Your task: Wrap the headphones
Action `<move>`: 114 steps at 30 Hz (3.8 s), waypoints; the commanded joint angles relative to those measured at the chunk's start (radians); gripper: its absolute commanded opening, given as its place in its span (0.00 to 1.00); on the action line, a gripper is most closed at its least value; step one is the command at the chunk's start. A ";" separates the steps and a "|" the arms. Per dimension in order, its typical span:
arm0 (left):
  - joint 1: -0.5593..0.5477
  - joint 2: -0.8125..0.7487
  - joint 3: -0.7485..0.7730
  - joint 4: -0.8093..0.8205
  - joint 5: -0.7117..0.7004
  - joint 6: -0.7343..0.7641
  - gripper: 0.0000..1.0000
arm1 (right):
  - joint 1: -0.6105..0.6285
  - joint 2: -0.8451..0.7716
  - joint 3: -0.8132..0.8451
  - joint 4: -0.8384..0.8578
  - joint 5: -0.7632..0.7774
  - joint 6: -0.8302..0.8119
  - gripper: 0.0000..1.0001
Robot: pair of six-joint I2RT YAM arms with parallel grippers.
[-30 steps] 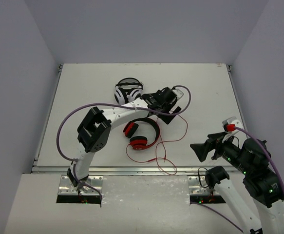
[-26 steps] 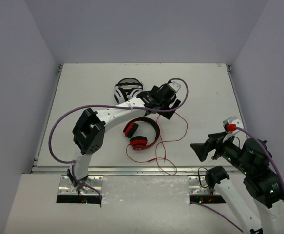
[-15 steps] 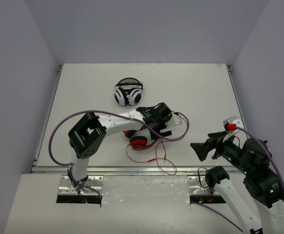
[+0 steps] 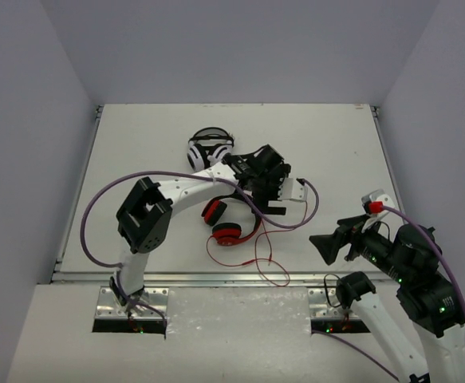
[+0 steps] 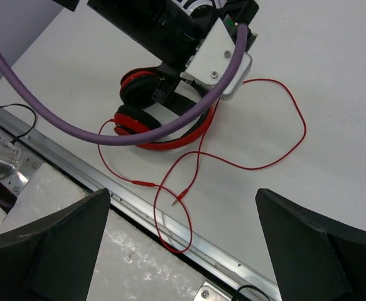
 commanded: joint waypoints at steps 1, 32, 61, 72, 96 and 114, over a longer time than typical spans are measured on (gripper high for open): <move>0.047 0.085 0.097 -0.132 0.134 0.051 1.00 | 0.004 -0.006 0.001 0.044 -0.013 -0.013 0.99; 0.049 0.196 0.043 0.047 -0.053 -0.035 0.67 | 0.046 -0.024 -0.024 0.086 0.033 -0.024 0.99; 0.073 0.187 0.029 -0.009 -0.152 -0.370 0.19 | 0.074 -0.036 -0.039 0.089 0.093 -0.028 0.99; 0.132 0.157 -0.040 0.037 -0.064 -0.389 0.52 | 0.074 -0.033 -0.039 0.087 0.089 -0.027 0.99; 0.127 -0.396 -0.009 0.003 -0.530 -0.926 0.00 | 0.074 0.045 -0.071 0.271 0.129 0.072 0.99; 0.127 -0.829 -0.142 -0.046 -0.796 -1.084 0.00 | 0.074 0.433 -0.119 0.780 -0.388 0.039 0.91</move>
